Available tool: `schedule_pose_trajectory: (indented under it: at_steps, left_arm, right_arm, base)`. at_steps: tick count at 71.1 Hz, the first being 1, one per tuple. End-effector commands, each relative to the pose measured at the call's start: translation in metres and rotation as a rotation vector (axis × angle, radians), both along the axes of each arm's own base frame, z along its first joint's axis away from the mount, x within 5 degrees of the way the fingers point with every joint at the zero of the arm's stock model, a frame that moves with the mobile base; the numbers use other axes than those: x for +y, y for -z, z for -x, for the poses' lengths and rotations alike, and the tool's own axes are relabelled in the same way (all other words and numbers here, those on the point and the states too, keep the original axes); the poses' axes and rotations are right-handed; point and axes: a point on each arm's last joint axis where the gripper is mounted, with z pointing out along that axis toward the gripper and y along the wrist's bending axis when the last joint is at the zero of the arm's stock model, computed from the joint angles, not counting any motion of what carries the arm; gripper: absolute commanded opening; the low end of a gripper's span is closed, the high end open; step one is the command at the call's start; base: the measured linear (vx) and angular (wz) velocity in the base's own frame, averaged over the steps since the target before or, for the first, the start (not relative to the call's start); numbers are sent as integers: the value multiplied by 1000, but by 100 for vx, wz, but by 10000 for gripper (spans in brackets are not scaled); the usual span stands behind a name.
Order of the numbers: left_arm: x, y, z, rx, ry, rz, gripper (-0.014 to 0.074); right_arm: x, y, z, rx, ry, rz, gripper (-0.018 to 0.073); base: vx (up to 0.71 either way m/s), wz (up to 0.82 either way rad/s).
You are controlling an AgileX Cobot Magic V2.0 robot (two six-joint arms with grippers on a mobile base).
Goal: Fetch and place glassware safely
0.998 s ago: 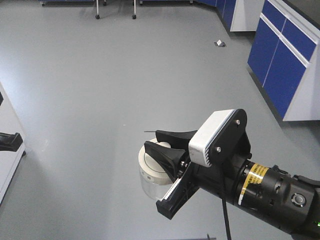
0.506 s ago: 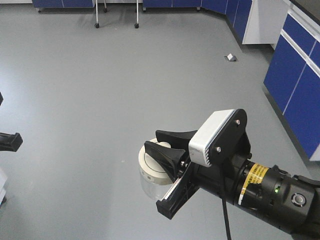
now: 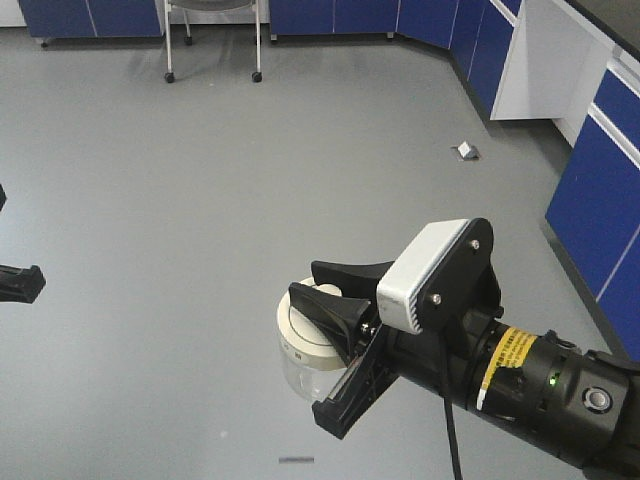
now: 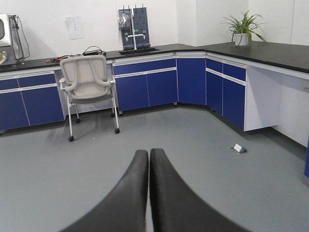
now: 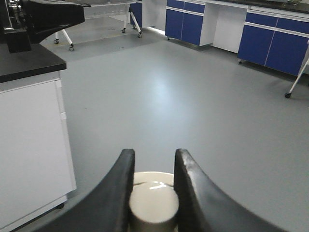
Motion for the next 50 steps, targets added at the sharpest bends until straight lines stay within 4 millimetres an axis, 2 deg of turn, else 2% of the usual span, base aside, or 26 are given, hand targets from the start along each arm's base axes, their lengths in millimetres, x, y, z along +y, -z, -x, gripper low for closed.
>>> schedule_pose_trajectory:
  at_steps: [1,50]
  left_arm:
    - [-1,-16,0,-102,11,26,-7]
    - [-1,-16,0,-101,11,26,-7]
  right_arm:
    - [1,-25,2,-95,-21,-118,-3]
    - [1,-25,2,-95,-21,-118,-3]
  base:
    - [66,-6]
    - [68,2]
